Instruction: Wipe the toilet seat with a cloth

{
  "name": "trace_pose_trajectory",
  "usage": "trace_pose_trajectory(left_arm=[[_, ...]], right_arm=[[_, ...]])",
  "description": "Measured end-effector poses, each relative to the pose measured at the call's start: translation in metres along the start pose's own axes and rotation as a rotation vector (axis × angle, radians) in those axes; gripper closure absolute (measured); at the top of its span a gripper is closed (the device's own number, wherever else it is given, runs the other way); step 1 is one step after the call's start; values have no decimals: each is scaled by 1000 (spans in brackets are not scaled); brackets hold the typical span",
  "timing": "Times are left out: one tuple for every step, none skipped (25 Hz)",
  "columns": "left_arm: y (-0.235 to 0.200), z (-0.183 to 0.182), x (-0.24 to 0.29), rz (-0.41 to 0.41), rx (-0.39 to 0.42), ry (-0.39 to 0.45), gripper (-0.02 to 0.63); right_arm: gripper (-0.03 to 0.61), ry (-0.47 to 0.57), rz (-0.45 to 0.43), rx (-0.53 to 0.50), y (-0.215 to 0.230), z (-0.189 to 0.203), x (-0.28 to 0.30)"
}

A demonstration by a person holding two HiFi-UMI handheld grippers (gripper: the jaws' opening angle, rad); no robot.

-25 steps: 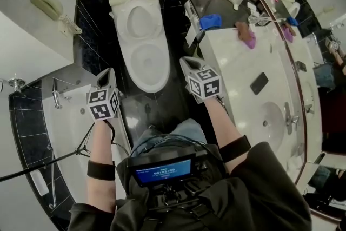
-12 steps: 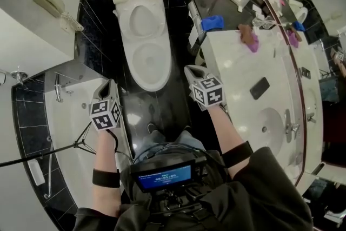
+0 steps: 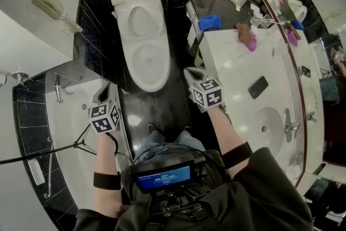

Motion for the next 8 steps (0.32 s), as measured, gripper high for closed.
trace_pose_trajectory(left_arm=[[0,1,-1,-1,-2,-1,614],[0,2,-2,-1,-4,-3,614],[0,3,-3,-1,-7,-4,614],[0,4,-4,0,-9,-5,614],[0,5,-5,0,-10,-6,614],[0,6,-6,-1,-10,-7,614],[-1,7,-6,-1,-9,-8,614],[-1,8,-7,-1,-9,-9,614]], right_arm=[[572,0,0,-1,1,1,0],[572,0,0,-2,1,2,-1],[572,0,-1,-2,0,3,-1],[572,1,-2,-3,-1,4,-1],[572,0,-3,-3,-2,4,-2],[572,0,-4,-3,-4,4,-2],[572,-1,-5,-3,-5,3,-2],[572,-2,-6,-3,-7,2,-2]])
Point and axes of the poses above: the fingertips, and each gripper's own axes: x forward along the fingers, y to its right, z out of its underside, the point moved 6 cm from there along -x, backward along the fingers, and after that the axes turned 14 degrees about -z, right-handed, at the moved point
